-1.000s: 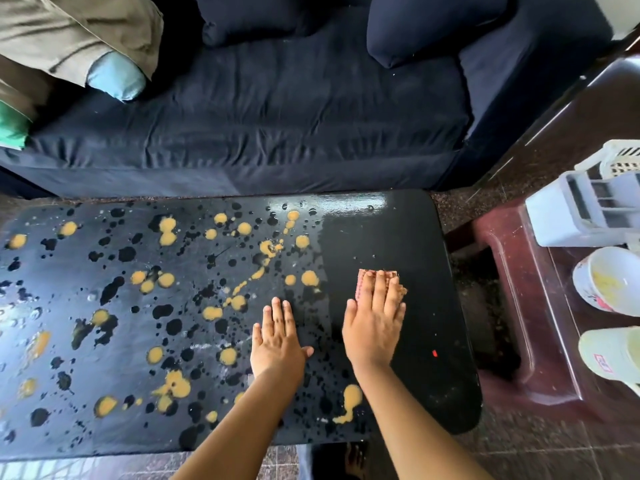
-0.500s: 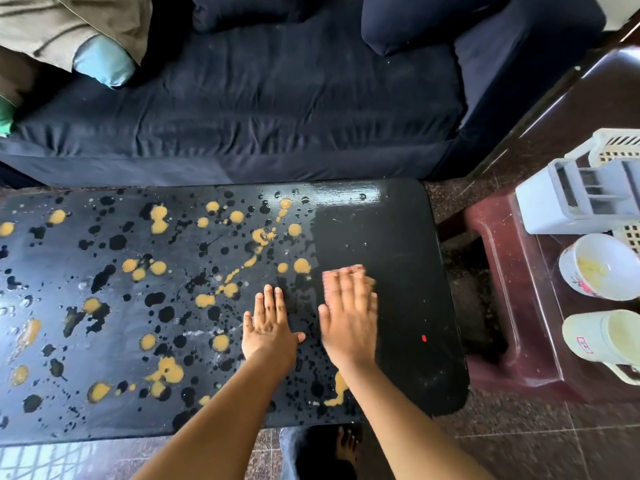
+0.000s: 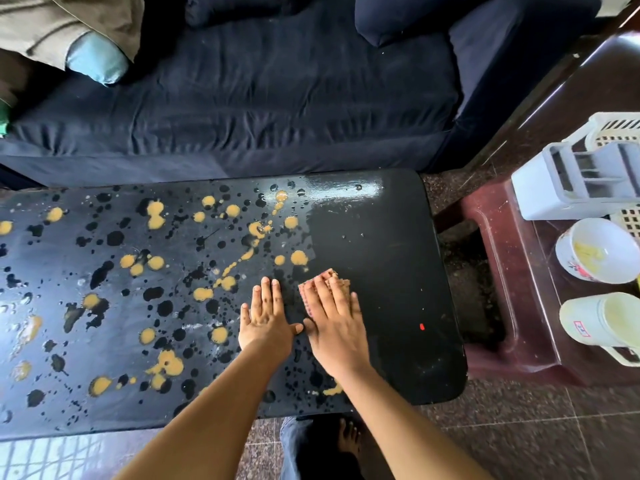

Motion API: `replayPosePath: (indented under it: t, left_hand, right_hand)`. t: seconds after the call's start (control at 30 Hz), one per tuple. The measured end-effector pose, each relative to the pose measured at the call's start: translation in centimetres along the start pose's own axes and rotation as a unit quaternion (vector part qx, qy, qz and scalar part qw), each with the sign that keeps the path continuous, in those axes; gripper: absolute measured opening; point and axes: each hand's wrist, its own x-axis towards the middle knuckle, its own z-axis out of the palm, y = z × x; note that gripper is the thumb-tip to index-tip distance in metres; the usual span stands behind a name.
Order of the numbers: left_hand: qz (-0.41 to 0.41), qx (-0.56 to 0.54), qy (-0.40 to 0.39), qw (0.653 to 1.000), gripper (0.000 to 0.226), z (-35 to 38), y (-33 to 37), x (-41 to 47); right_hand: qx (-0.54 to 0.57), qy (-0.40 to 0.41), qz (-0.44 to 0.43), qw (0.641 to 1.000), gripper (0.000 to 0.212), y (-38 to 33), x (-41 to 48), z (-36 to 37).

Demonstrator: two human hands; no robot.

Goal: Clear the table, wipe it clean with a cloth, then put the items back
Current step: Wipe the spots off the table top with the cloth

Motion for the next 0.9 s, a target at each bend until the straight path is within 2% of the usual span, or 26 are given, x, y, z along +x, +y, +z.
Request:
replayPosePath:
  t: [0.07, 0.2, 0.27, 0.3, 0.37, 0.43, 0.47, 0.5, 0.6, 0.67, 0.73, 0.83, 0.9]
  left_hand:
    - [-0.001, 0.002, -0.001, 1.0, 0.087, 0.0, -0.1, 0.0]
    - [-0.002, 0.01, 0.0, 1.0, 0.086, 0.2, -0.1, -0.1]
    - [-0.002, 0.009, -0.003, 1.0, 0.087, 0.2, -0.1, -0.1]
    - [-0.001, 0.007, -0.002, 1.0, 0.087, 0.2, -0.1, -0.1]
    - [0.004, 0.0, 0.002, 1.0, 0.086, 0.3, -0.2, 0.0]
    - [0.007, -0.005, 0.007, 1.0, 0.086, 0.2, -0.3, 0.0]
    - [0.006, -0.006, 0.008, 1.0, 0.086, 0.3, -0.4, 0.0]
    - [0.006, -0.006, 0.008, 1.0, 0.086, 0.2, -0.4, 0.1]
    - [0.007, 0.001, 0.008, 1.0, 0.086, 0.3, -0.4, -0.1]
    - [0.009, 0.0, 0.01, 1.0, 0.086, 0.4, -0.5, -0.1]
    - [0.01, -0.002, 0.012, 1.0, 0.086, 0.5, -0.6, 0.0]
    - [0.01, -0.008, 0.016, 1.0, 0.087, 0.6, -0.6, 0.0]
    - [0.011, -0.007, 0.02, 1.0, 0.087, 0.6, -0.6, 0.0]
  right_hand:
    - [-0.019, 0.0, 0.002, 1.0, 0.059, 2.0, -0.5, -0.1]
    - [-0.005, 0.03, 0.213, 0.977, 0.061, 4.0, -1.8, -0.6]
    - [0.009, 0.043, 0.236, 0.971, 0.062, 2.5, -1.8, -0.4]
    - [0.015, 0.041, 0.211, 0.977, 0.062, 1.4, -1.8, -0.3]
    - [0.008, 0.012, 0.099, 0.995, 0.061, 0.0, -2.2, 0.0]
    - [-0.012, -0.013, -0.003, 1.0, 0.06, 0.7, -2.6, -0.1]
    - [-0.022, -0.016, -0.022, 0.999, 0.059, 1.7, -2.8, -0.2]
    - [-0.031, -0.012, -0.012, 0.999, 0.059, 2.8, -3.0, -0.3]
    - [-0.021, 0.014, 0.136, 0.99, 0.059, 5.1, -3.7, -0.6]
    - [0.0, 0.031, 0.197, 0.98, 0.06, 4.3, -4.0, -0.6]
    - [0.018, 0.034, 0.172, 0.984, 0.062, 2.2, -4.5, -0.3]
    - [0.01, -0.004, 0.021, 1.0, 0.059, 0.2, -6.1, 0.3]
    - [-0.01, -0.015, -0.028, 0.999, 0.057, 1.6, -6.7, 0.1]
